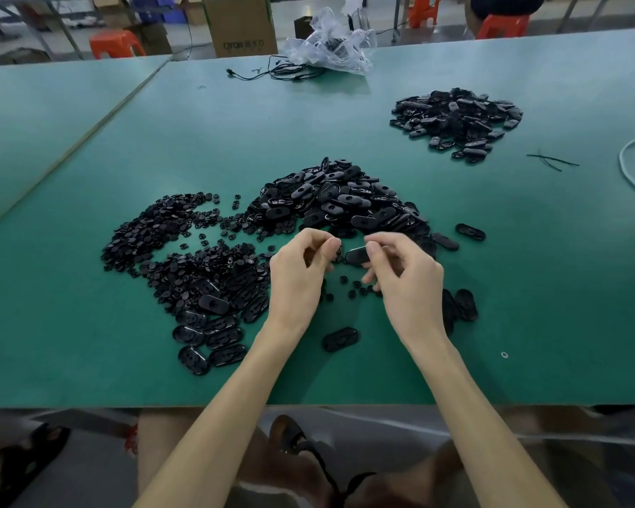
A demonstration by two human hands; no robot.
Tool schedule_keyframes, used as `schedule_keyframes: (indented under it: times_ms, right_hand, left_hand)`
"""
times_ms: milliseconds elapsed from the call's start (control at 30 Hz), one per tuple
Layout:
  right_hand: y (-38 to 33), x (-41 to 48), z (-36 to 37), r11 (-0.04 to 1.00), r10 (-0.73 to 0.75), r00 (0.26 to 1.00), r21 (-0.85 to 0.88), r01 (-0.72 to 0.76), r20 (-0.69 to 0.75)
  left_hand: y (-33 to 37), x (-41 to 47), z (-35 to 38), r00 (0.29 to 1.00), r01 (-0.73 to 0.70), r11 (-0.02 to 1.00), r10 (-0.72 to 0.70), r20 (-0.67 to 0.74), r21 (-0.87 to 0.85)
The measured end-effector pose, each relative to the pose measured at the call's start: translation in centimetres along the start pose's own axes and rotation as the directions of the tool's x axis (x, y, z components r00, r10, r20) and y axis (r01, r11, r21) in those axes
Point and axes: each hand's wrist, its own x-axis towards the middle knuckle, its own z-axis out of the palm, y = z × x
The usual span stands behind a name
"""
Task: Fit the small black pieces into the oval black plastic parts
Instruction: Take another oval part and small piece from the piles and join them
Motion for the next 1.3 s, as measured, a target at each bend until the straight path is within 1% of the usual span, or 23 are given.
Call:
schedule_keyframes:
  times_ms: [100, 200, 367, 733, 867, 1067, 1200, 1300]
  right_hand:
    - [-0.13, 0.08, -0.07, 0.999, 0.022, 1.000, 0.033, -0.022, -0.021]
    - [-0.19, 0.12, -0.15, 0.998, 0.039, 0.999, 0.046, -0.039, -0.003]
    - [-0.31, 0.03, -0.07, 0.997, 0.041, 0.999, 0.060, -0.042, 0.014]
    - [-0.28, 0.10, 0.22, 0.999, 0.024, 0.999, 0.045, -0.026, 0.043]
    - [-0.34, 0.08, 0.07, 0.995, 0.042, 0.998, 0.091, -0.045, 0.038]
    - [-0.39, 0.02, -0.05, 0.982, 0.065, 0.998, 0.178, -0.068, 0.024]
    - [-0.36, 0.00, -0.11, 0.984, 0.077, 0.997, 0.161, -0.078, 0.012]
    - [-0.45, 0.08, -0.24, 0.986, 0.060, 0.998, 0.158, -0.060, 0.005]
  left_hand:
    - [-0.04, 0.10, -0.31, 1.000, 0.018, 0.995, -0.018, -0.001, -0.103]
    - [-0.13, 0.21, -0.44, 1.000, 0.021, 0.988, -0.021, 0.006, -0.155]
    - [-0.37, 0.25, -0.40, 0.999, 0.041, 0.986, -0.041, 0.003, -0.164]
    - [-0.37, 0.44, -0.38, 0.998, 0.023, 0.965, -0.007, 0.061, -0.261]
    - [-0.25, 0.39, -0.38, 0.995, 0.021, 0.964, 0.004, 0.096, -0.263]
    - [-0.11, 0.37, -0.36, 0.998, 0.022, 0.969, -0.006, 0.069, -0.246]
    - [-0.16, 0.32, -0.36, 0.996, 0.052, 0.960, -0.030, 0.083, -0.276]
    - [-0.15, 0.37, -0.39, 0.995, 0.074, 0.951, -0.053, 0.079, -0.300]
